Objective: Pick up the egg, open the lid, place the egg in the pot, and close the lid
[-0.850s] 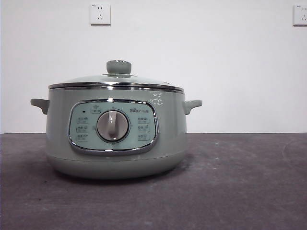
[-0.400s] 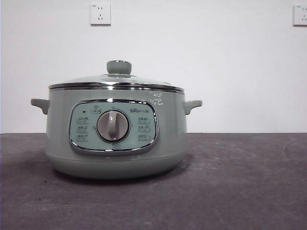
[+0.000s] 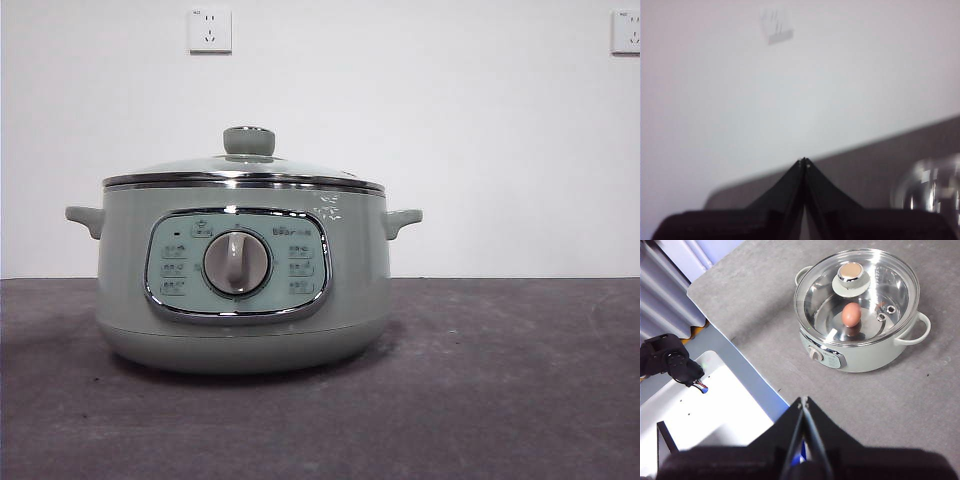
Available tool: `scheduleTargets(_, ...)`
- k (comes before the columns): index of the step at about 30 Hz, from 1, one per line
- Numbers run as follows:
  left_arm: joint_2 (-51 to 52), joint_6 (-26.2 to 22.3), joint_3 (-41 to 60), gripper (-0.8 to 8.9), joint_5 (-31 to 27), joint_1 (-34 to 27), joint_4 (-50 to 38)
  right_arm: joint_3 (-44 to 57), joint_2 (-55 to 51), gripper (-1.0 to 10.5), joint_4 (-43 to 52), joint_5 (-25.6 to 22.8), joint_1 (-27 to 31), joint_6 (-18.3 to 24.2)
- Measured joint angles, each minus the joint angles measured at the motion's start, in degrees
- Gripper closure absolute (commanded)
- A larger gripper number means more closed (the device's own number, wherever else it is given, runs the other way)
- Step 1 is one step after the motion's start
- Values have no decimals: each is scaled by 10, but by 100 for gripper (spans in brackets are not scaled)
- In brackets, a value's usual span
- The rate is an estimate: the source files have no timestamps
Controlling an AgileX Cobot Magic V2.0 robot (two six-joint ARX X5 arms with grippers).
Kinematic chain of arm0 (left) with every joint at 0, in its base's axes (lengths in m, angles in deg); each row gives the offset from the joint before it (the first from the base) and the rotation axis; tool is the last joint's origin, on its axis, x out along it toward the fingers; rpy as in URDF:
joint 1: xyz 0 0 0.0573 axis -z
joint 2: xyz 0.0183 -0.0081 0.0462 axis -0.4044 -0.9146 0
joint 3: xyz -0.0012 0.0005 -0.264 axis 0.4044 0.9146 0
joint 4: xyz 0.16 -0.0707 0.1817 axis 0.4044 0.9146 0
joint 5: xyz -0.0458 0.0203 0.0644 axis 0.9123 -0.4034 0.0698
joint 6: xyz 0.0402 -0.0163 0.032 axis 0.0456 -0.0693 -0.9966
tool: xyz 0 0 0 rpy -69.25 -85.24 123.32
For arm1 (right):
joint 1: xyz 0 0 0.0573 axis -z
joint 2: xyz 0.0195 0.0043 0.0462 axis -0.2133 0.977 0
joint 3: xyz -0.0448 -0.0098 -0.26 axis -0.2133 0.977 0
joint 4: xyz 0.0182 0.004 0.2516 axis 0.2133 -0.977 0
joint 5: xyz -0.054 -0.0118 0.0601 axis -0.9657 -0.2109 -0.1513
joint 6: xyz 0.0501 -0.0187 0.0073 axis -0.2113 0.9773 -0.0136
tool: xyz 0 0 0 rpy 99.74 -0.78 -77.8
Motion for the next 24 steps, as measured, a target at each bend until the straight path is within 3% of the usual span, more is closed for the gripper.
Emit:
scheduleTargets(11,140,35,255,817,-13,-9,4,0,-3,946,0,0,0,0)
scheduleTargets(24,224,63,368,817,-13,-9,3,0,-3,946,0,0,0,0)
